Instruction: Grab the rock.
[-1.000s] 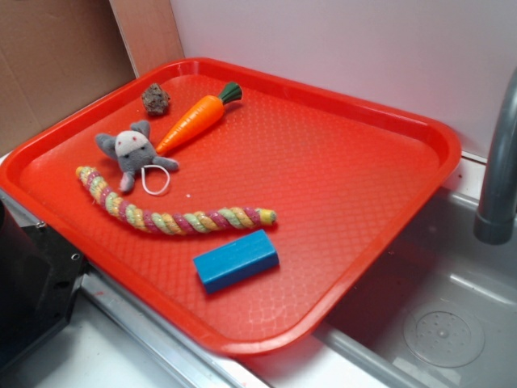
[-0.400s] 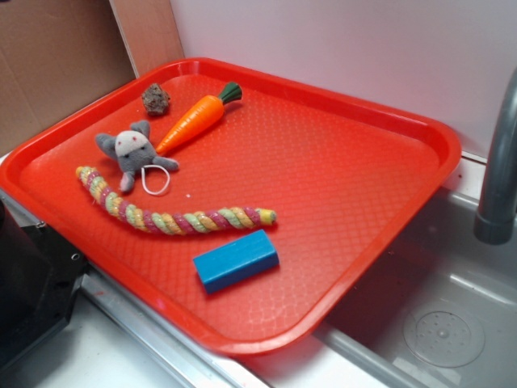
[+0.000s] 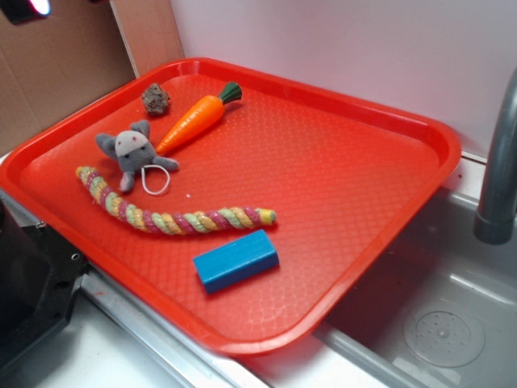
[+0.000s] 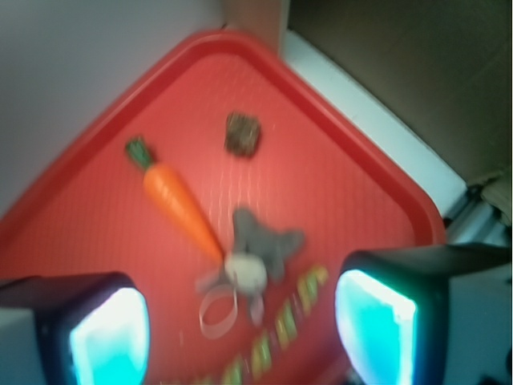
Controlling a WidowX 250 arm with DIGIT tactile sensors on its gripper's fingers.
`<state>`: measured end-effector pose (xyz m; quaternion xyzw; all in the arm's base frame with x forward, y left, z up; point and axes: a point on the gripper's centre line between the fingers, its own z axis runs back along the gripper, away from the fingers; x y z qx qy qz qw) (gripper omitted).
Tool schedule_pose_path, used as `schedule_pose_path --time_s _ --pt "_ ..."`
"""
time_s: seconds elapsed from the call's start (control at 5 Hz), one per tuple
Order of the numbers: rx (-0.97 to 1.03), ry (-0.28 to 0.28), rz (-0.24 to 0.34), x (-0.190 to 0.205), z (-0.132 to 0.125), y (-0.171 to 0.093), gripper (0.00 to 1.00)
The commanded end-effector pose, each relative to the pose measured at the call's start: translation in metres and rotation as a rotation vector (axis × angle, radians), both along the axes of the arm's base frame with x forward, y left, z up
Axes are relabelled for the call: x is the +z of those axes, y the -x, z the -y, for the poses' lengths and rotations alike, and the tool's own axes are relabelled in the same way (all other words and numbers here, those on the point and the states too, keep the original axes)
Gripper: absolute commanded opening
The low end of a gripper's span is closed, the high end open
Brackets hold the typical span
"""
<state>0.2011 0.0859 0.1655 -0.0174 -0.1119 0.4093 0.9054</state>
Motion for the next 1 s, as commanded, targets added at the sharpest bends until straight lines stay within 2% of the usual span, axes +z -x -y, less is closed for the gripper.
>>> schedule_pose_path --time_s 0.0,0.4,0.8 --pt "0.179 -0.075 0.079 -0.029 -0.037 -0.023 1.0" --pt "0.297 -0.124 0.082 -0.069 -0.059 -0.045 1.0" --pt "0.307 -0.159 0.043 -0.108 -0.069 -0.063 1.0"
